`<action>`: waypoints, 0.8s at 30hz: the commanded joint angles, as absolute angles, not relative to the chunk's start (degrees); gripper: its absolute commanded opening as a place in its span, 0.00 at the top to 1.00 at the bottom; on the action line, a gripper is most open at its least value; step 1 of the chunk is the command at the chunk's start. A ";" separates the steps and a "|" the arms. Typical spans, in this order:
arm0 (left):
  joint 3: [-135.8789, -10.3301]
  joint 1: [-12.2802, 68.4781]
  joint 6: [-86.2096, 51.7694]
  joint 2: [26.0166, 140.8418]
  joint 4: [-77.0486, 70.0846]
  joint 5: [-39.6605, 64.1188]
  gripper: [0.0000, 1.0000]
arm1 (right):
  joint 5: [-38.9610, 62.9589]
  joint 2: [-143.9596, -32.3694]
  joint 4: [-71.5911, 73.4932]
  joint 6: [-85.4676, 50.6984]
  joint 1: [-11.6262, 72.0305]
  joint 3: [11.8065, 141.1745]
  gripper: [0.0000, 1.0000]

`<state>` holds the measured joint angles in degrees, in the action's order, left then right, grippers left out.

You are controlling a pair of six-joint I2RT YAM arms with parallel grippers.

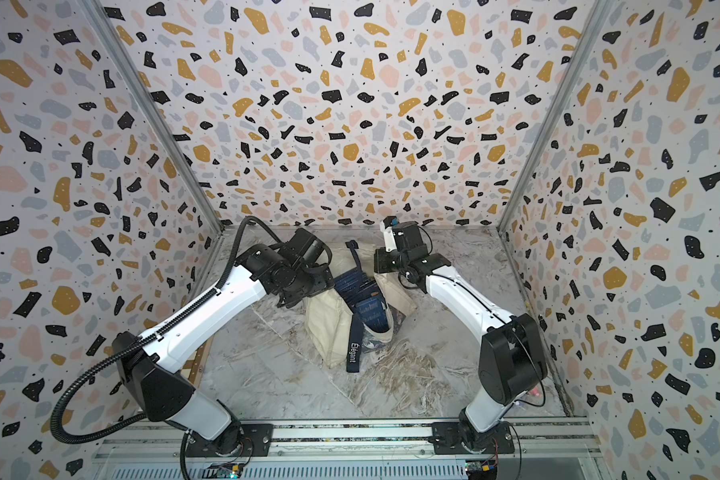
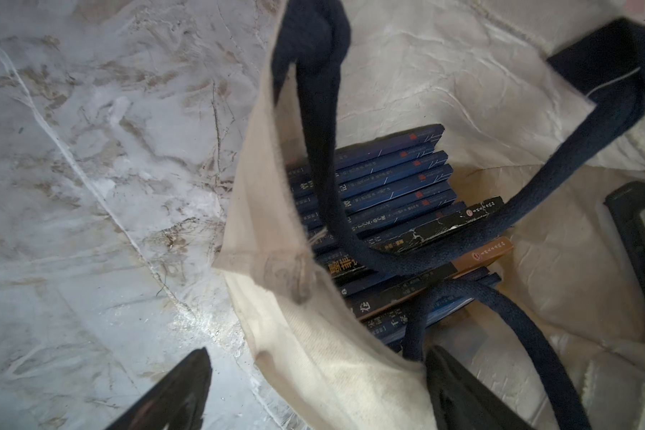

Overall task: Take out the books from the canvas bag
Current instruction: Adjust the canvas bag at the center of the board.

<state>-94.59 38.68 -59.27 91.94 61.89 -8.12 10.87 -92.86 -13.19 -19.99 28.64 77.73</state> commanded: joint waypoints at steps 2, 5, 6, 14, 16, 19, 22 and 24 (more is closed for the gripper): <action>-97.56 40.34 -62.13 93.27 62.87 -9.44 0.08 | 11.39 -87.83 -9.97 -20.02 29.40 77.05 1.00; -97.01 41.93 -64.97 92.94 60.74 -11.36 0.07 | 11.04 -87.28 -9.78 -19.96 29.44 76.60 1.00; -97.52 42.12 -66.05 93.53 61.58 -11.89 0.06 | 10.99 -87.20 -9.73 -19.90 29.44 76.47 1.00; -95.63 42.89 -66.88 98.83 62.58 -10.27 0.31 | 10.77 -86.31 -9.05 -19.95 29.44 75.23 1.00; -93.70 42.86 -66.50 99.18 61.31 -10.34 0.49 | 10.52 -86.18 -9.23 -19.90 29.44 75.08 1.00; -92.25 42.89 -65.25 99.53 60.42 -10.71 0.77 | 10.17 -85.91 -9.32 -19.78 29.32 75.02 1.00; -92.35 42.56 -61.11 100.08 59.20 -10.71 1.00 | 10.02 -85.78 -9.22 -20.01 29.20 75.02 1.00; -92.57 41.82 -57.85 100.37 58.50 -10.78 1.00 | 10.02 -85.82 -8.92 -20.17 29.26 74.97 1.00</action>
<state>-92.90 42.39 -62.72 99.68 60.49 -10.20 9.67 -90.11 -11.27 -19.42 28.80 74.28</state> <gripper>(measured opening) 0.059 0.067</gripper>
